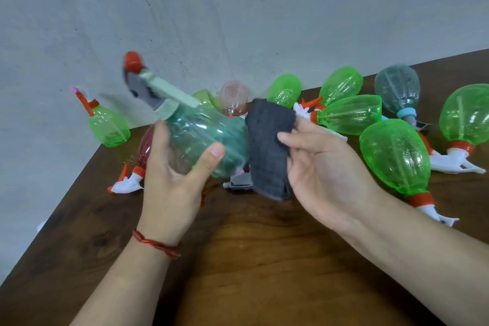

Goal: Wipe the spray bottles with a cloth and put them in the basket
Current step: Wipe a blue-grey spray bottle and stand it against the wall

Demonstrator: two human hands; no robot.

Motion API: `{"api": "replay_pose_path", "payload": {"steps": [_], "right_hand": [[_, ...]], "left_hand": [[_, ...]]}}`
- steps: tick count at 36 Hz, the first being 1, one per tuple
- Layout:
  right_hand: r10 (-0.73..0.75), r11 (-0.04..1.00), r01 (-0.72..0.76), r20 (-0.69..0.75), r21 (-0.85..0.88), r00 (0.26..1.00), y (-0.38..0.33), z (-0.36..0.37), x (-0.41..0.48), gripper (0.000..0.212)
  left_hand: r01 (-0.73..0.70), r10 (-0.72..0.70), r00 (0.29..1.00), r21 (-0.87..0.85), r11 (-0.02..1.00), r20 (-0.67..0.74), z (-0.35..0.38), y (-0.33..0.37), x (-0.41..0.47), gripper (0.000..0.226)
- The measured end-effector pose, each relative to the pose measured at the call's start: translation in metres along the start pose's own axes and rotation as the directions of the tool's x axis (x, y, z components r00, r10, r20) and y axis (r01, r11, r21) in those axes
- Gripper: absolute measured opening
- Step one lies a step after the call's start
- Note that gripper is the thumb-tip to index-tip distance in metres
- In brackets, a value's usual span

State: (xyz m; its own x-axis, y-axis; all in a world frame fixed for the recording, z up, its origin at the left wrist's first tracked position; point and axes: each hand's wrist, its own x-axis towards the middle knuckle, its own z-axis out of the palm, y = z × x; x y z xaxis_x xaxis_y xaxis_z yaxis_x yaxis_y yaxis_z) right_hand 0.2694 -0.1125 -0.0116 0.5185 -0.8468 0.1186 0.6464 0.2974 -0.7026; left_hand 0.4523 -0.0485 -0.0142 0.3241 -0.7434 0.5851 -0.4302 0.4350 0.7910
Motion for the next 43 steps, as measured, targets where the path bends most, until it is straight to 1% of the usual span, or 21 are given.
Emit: {"api": "replay_pose_path", "payload": {"steps": [2, 5, 7, 10, 11, 13, 16, 20, 22, 25, 27, 29, 32, 34, 35, 37, 38, 39, 40, 41, 43], "right_hand": [[-0.083, 0.996, 0.082, -0.021, -0.04, 0.996, -0.003, 0.0, 0.001, 0.045], [-0.205, 0.967, 0.191, -0.075, -0.169, 0.976, 0.0, 0.002, 0.0, 0.042], [-0.253, 0.941, 0.217, -0.112, -0.259, 0.961, 0.008, 0.003, 0.0, 0.039], [-0.233, 0.897, 0.165, -0.123, -0.41, 0.965, 0.021, 0.0, -0.002, 0.033], [-0.216, 0.883, 0.141, -0.121, -0.448, 0.969, 0.023, 0.0, -0.003, 0.032], [-0.191, 0.862, 0.107, -0.121, -0.496, 0.974, 0.025, -0.001, -0.004, 0.031], [-0.195, 0.839, 0.085, -0.15, -0.537, 0.969, 0.021, -0.003, -0.003, 0.032], [-0.196, 0.797, 0.069, -0.148, -0.6, 0.969, 0.013, -0.006, -0.001, 0.03], [-0.205, 0.803, 0.059, -0.182, -0.593, 0.962, 0.011, -0.007, 0.001, 0.027], [-0.291, 0.849, 0.091, -0.316, -0.52, 0.903, 0.004, -0.009, 0.006, 0.021], [-0.387, 0.854, 0.177, -0.369, -0.49, 0.845, -0.006, -0.01, 0.007, 0.019], [-0.504, 0.816, 0.298, -0.356, -0.495, 0.787, -0.018, -0.01, 0.005, 0.021], [-0.67, 0.666, 0.469, -0.189, -0.58, 0.717, -0.029, -0.012, 0.004, 0.025], [-0.709, 0.523, 0.482, -0.045, -0.703, 0.704, -0.029, -0.016, 0.006, 0.03], [-0.699, 0.432, 0.463, 0.038, -0.774, 0.715, -0.026, -0.019, 0.008, 0.034], [-0.616, 0.19, 0.426, 0.231, -0.885, 0.753, -0.017, -0.025, 0.009, 0.042], [-0.558, 0.069, 0.43, 0.322, -0.9, 0.764, -0.012, -0.027, 0.01, 0.045], [-0.507, -0.016, 0.451, 0.396, -0.893, 0.766, -0.009, -0.029, 0.011, 0.047], [-0.466, -0.062, 0.476, 0.447, -0.877, 0.763, -0.007, -0.031, 0.012, 0.047], [-0.436, -0.084, 0.501, 0.484, -0.861, 0.758, -0.006, -0.031, 0.013, 0.046], [-0.386, -0.094, 0.54, 0.531, -0.836, 0.754, -0.007, -0.029, 0.015, 0.045]], "left_hand": [[0.017, -0.018, 0.999, 0.014, 1.0, 0.034, 0.009, 0.001, -0.003, 0.058], [0.043, -0.044, 0.998, 0.015, 0.999, 0.04, 0.013, -0.002, -0.002, 0.063], [0.049, -0.05, 0.997, 0.012, 0.999, 0.061, 0.014, -0.004, -0.003, 0.072], [0.075, -0.079, 0.995, 0.054, 0.996, 0.066, 0.018, -0.009, -0.007, 0.089], [0.092, -0.096, 0.993, 0.053, 0.994, 0.071, 0.019, -0.01, -0.009, 0.09], [0.131, -0.131, 0.982, 0.012, 0.991, 0.135, 0.021, -0.012, -0.012, 0.086], [0.143, -0.142, 0.968, 0.007, 0.99, 0.208, 0.021, -0.012, -0.015, 0.089], [0.137, -0.14, 0.976, 0.028, 0.99, 0.165, 0.02, -0.011, -0.013, 0.092], [0.116, -0.124, 0.985, 0.069, 0.991, 0.12, 0.017, -0.012, -0.011, 0.091], [0.101, -0.11, 0.99, 0.098, 0.99, 0.09, 0.013, -0.01, -0.009, 0.091], [0.083, -0.096, 0.99, 0.12, 0.989, 0.104, 0.013, -0.007, -0.009, 0.093], [0.056, -0.075, 0.989, 0.147, 0.988, 0.129, 0.014, -0.005, -0.01, 0.094], [0.012, -0.051, 0.977, 0.186, 0.982, 0.206, 0.018, -0.005, -0.016, 0.095], [-0.001, -0.048, 0.962, 0.181, 0.983, 0.269, 0.022, -0.004, -0.02, 0.097], [-0.01, -0.042, 0.955, 0.175, 0.984, 0.292, 0.025, -0.002, -0.023, 0.098], [-0.028, -0.025, 0.951, 0.167, 0.985, 0.308, 0.031, 0.002, -0.027, 0.094], [-0.029, -0.021, 0.952, 0.158, 0.987, 0.306, 0.032, 0.004, -0.028, 0.093], [-0.022, -0.025, 0.953, 0.149, 0.989, 0.303, 0.033, 0.006, -0.028, 0.094], [-0.014, -0.029, 0.954, 0.143, 0.99, 0.299, 0.033, 0.006, -0.028, 0.095], [-0.01, -0.032, 0.955, 0.141, 0.99, 0.294, 0.032, 0.005, -0.028, 0.096], [0.003, -0.041, 0.957, 0.131, 0.991, 0.287, 0.028, 0.003, -0.026, 0.094]]}}
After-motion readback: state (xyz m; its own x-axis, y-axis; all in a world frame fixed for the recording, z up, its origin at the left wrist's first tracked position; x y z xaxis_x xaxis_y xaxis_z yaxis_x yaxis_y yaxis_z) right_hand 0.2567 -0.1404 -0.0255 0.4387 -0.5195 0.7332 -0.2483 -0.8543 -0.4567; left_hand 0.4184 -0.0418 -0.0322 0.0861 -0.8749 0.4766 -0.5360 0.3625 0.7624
